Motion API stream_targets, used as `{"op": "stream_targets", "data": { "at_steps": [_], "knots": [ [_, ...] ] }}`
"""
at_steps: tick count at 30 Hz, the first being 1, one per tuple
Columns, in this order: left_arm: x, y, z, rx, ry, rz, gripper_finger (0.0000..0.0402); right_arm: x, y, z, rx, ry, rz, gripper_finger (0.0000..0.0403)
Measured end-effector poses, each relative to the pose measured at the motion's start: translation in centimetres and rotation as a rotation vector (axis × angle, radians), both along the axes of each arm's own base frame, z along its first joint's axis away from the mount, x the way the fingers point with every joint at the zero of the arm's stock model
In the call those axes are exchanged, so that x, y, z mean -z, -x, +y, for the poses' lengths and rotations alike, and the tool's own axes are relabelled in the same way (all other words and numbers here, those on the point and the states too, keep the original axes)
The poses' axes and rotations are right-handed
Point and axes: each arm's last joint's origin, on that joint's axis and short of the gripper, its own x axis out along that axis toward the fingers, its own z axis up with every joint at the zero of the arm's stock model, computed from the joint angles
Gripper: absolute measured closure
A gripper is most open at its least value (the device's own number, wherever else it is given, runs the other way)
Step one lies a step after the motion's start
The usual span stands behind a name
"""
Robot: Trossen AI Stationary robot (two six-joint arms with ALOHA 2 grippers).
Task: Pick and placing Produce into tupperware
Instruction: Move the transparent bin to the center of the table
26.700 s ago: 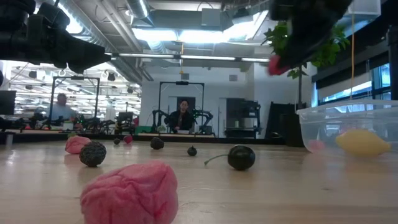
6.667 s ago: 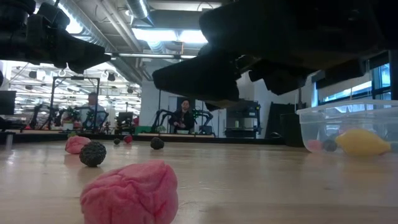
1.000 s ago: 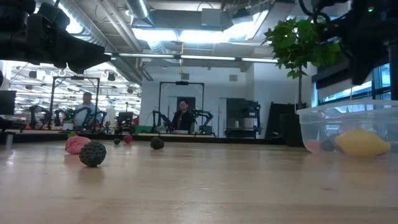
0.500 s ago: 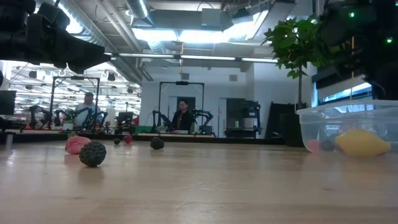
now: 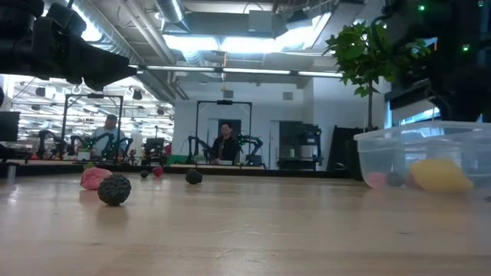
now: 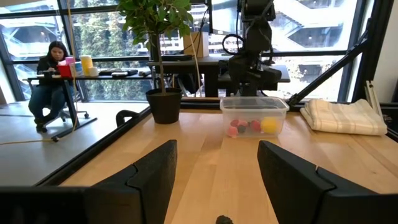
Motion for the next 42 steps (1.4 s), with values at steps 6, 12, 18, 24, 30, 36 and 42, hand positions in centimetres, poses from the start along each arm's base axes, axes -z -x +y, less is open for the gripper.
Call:
{"op": "stream_targets", "data": {
  "at_steps": [6,12,18,24,30,36,42],
  "knots": [
    [0.0,0.0,0.0,0.0,0.0,0.001,0.0184,-0.1,-1.3,0.1,-0.023,-0.025,-0.13,0.0205],
    [0.0,0.0,0.0,0.0,0.0,0.0,0.0184,-0.2,-2.9,0.4,-0.06,-0.096,-0.267,0.0205],
    [0.0,0.0,0.0,0.0,0.0,0.0,0.0184,1.2,-4.9,0.6,-0.119,-0.128,-0.273,0.0205],
    [0.0,0.0,0.0,0.0,0.0,0.0,0.0184,3.2,-7.2,0.8,-0.154,-0.17,-0.275,0.0205],
    [0.0,0.0,0.0,0.0,0.0,0.0,0.0184,4.5,-9.1,1.2,-0.203,-0.266,-0.34,0.0205],
    [0.0,0.0,0.0,0.0,0.0,0.001,0.0184,4.7,-10.2,1.6,-0.229,-0.312,-0.422,0.0205],
    [0.0,0.0,0.0,0.0,0.0,0.0,0.0184,4.4,-10.8,1.7,-0.252,-0.361,-0.492,0.0205]
  ]
}}
